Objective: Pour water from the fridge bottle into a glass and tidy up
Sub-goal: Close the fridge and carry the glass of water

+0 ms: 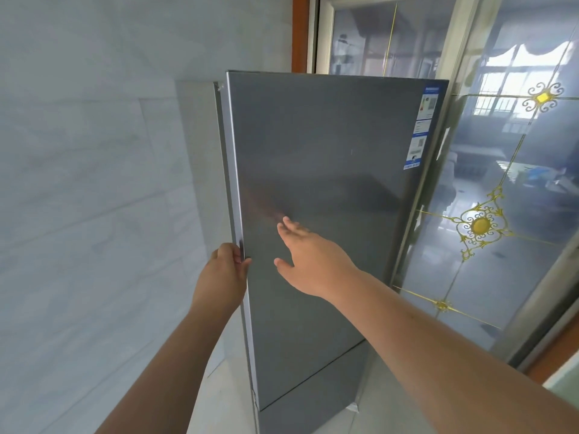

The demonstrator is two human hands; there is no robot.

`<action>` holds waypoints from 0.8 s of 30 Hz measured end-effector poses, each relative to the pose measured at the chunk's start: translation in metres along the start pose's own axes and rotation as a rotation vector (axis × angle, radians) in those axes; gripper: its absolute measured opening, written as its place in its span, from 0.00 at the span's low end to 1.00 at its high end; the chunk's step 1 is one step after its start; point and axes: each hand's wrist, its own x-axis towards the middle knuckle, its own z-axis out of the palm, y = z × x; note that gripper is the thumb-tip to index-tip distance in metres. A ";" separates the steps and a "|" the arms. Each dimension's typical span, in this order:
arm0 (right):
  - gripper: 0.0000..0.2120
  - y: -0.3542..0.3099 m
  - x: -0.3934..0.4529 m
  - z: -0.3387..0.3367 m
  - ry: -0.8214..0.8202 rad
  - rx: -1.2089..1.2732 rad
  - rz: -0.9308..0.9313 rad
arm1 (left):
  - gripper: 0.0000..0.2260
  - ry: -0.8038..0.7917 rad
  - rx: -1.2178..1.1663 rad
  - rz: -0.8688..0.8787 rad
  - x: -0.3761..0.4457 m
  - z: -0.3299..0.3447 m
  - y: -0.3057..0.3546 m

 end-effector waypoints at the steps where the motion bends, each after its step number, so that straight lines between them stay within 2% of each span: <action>1: 0.34 -0.001 0.004 0.002 -0.001 0.000 0.005 | 0.06 -0.005 0.001 -0.002 0.004 -0.001 -0.001; 13: 0.31 -0.008 0.018 0.009 0.041 0.054 0.047 | 0.06 -0.035 -0.032 -0.018 0.020 -0.002 -0.006; 16: 0.32 -0.003 0.008 0.007 0.049 0.152 0.096 | 0.08 0.029 -0.115 0.002 0.001 0.000 -0.001; 18: 0.31 0.008 -0.009 0.007 0.110 0.247 0.182 | 0.12 0.073 -0.152 0.030 -0.025 0.008 0.005; 20: 0.30 0.024 -0.033 0.010 0.183 0.295 0.289 | 0.17 -0.006 -0.137 0.091 -0.044 0.021 0.016; 24: 0.29 0.061 -0.098 0.015 0.269 0.277 0.545 | 0.21 -0.370 -0.064 0.250 -0.048 0.049 0.055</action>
